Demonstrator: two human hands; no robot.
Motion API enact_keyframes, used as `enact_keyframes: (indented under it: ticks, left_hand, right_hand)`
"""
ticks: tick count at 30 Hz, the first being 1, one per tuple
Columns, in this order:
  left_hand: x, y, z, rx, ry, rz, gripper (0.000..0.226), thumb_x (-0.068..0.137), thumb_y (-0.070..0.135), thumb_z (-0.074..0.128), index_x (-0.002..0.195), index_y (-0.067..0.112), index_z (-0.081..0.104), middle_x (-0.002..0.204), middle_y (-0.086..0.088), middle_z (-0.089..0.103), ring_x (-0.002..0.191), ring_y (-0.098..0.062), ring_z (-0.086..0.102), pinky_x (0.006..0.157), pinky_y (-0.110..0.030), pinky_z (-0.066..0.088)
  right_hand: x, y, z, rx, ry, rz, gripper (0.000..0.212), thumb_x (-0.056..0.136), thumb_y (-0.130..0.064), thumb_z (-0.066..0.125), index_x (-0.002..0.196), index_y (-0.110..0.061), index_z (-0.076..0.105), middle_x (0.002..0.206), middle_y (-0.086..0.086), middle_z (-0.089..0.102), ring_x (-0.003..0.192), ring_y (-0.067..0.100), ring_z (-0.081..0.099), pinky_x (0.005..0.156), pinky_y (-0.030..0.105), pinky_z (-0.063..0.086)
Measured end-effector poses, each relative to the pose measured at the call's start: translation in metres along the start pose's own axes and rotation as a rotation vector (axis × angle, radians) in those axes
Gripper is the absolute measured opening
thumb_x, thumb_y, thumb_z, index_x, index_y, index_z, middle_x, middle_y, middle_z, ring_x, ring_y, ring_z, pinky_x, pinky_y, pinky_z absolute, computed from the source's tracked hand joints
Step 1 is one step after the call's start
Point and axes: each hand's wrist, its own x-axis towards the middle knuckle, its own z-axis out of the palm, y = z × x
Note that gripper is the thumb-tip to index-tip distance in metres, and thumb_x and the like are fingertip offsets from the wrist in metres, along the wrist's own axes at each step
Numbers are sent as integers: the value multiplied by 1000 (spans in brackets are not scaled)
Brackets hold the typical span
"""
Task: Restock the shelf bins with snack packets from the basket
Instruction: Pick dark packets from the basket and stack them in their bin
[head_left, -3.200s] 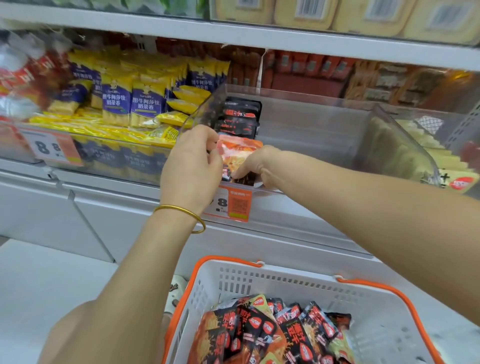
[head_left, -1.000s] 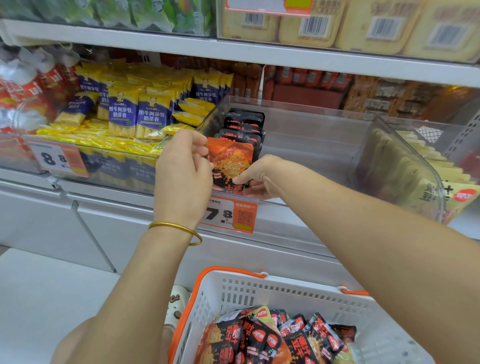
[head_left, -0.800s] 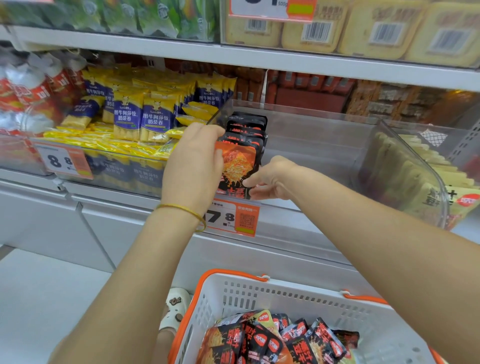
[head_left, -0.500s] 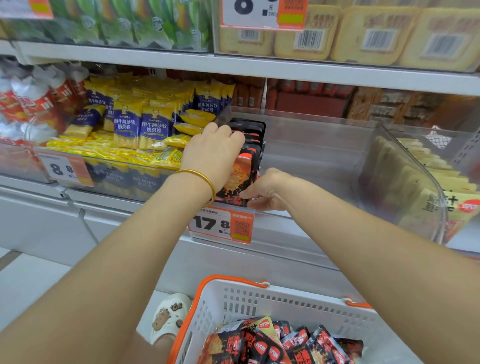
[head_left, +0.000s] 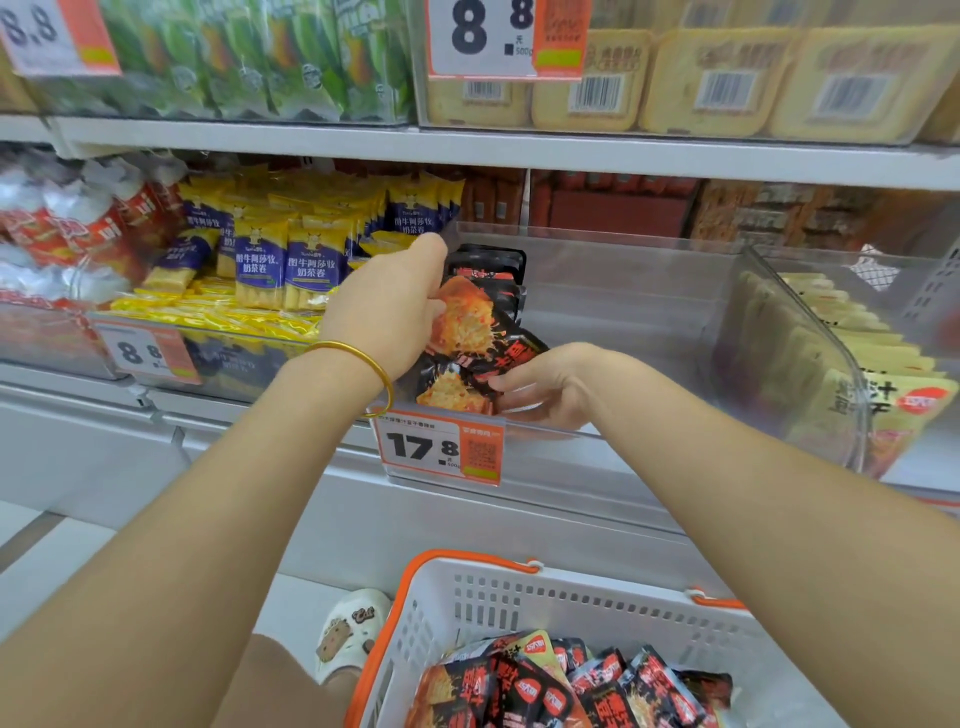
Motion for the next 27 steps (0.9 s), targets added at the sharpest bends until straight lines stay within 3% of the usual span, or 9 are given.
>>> enact_keyframes:
  ticks: [4, 7, 9, 11, 14, 19, 21, 24, 27]
  left_hand:
    - [-5, 2, 1, -173, 92, -141, 25, 91, 12, 58, 83, 11, 35, 69, -1, 44, 71, -31, 56, 62, -40, 44]
    - [-4, 4, -2, -329, 90, -272, 33, 91, 14, 60, 75, 18, 31, 75, -3, 49, 70, -32, 65, 60, -42, 52]
    - [-4, 5, -3, -298, 53, -283, 28, 89, 16, 63, 83, 15, 36, 79, -5, 52, 75, -31, 64, 63, -41, 52]
    - [-6, 4, -4, -159, 74, -239, 29, 85, 19, 67, 99, 11, 42, 97, -9, 55, 93, -31, 57, 77, -41, 47]
    - [-9, 1, -6, -29, 160, -167, 35, 86, 19, 66, 114, 8, 48, 116, -11, 52, 108, -30, 49, 87, -40, 41]
    - [-18, 6, 2, -27, 22, -110, 18, 91, 5, 50, 106, 11, 59, 112, -9, 55, 100, -28, 54, 89, -42, 45]
    - [-22, 6, 6, -48, -46, -144, 22, 90, -1, 45, 100, 11, 60, 107, -11, 59, 96, -29, 56, 86, -43, 47]
    - [-26, 4, 8, -65, -151, -207, 22, 87, -5, 46, 91, 13, 60, 100, -12, 62, 94, -28, 58, 83, -41, 49]
    - [-26, 10, 8, -70, -265, -263, 25, 88, -6, 46, 87, 14, 61, 101, -12, 64, 97, -28, 61, 85, -40, 50]
  right_hand:
    - [-1, 1, -7, 122, 57, -68, 13, 80, -16, 74, 82, -13, 61, 100, 5, 65, 80, 19, 60, 77, 33, 51]
    - [-3, 0, -12, 324, 40, -170, 13, 84, -16, 70, 83, -16, 57, 94, 3, 64, 78, 16, 58, 70, 29, 51]
    - [-7, -2, -16, 543, -37, -268, 12, 91, -11, 60, 84, -16, 52, 85, 6, 66, 75, 20, 64, 68, 33, 54]
    - [-9, -7, -20, 589, -22, -343, 13, 96, -6, 51, 84, -12, 49, 75, 9, 65, 60, 17, 68, 59, 32, 58]
    - [-13, -13, -20, 285, 137, -367, 10, 96, 0, 48, 89, -8, 47, 70, 12, 57, 44, 14, 61, 44, 24, 55]
    - [-6, -6, 6, -290, 215, -270, 16, 94, -3, 53, 78, -3, 50, 64, 13, 56, 43, 16, 54, 40, 25, 52]
    - [3, -2, 13, -400, 254, -237, 19, 94, -14, 58, 79, -3, 53, 66, 12, 58, 49, 17, 55, 49, 27, 54]
    - [9, 0, 15, -389, 235, -192, 31, 91, -32, 61, 96, -2, 56, 84, 11, 63, 67, 23, 61, 79, 39, 56]
    - [5, 1, 17, -399, 126, -71, 40, 86, -41, 66, 89, -2, 58, 87, 12, 66, 78, 25, 63, 87, 40, 53]
